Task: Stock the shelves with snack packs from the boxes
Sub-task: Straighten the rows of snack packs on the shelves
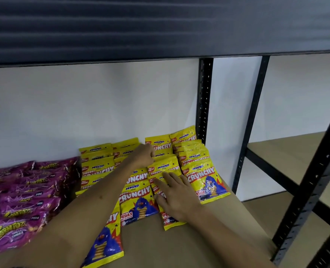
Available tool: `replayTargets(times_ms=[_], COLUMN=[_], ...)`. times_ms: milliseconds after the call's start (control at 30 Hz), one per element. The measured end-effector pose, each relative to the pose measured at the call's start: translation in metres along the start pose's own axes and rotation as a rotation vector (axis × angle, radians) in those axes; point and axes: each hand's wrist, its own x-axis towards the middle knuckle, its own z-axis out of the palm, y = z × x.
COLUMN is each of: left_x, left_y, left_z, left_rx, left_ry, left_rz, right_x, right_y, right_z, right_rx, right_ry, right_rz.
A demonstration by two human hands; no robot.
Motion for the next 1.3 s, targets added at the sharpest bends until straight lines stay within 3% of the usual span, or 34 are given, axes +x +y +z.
replayTargets(times_ms=[200, 500, 767, 833, 933, 967, 1300], left_x=[0.012, 0.037, 0.039, 0.039, 0.042, 0.042, 0.041], left_y=[0.001, 0.007, 0.01, 0.011, 0.011, 0.01, 0.005], left_z=[-0.009, -0.018, -0.017, -0.016, -0.014, -0.011, -0.018], left_rx=[0.087, 0.271, 0.235, 0.181, 0.118, 0.125, 0.165], left_ry=[0.123, 0.008, 0.277, 0.225, -0.052, -0.073, 0.137], left_rz=[0.02, -0.045, 0.105, 0.133, 0.133, 0.133, 0.059], right_x=[0.009, 0.017, 0.02, 0.021, 0.025, 0.026, 0.027], right_y=[-0.002, -0.004, 0.003, 0.004, 0.006, 0.006, 0.001], right_z=[0.001, 0.001, 0.007, 0.008, 0.008, 0.01, 0.018], right_rx=[0.001, -0.007, -0.043, -0.043, -0.056, -0.063, -0.136], right_ry=[0.003, 0.062, 0.077, 0.1, 0.168, 0.191, 0.276], right_rz=[0.007, -0.004, 0.002, 0.007, 0.005, 0.004, 0.003])
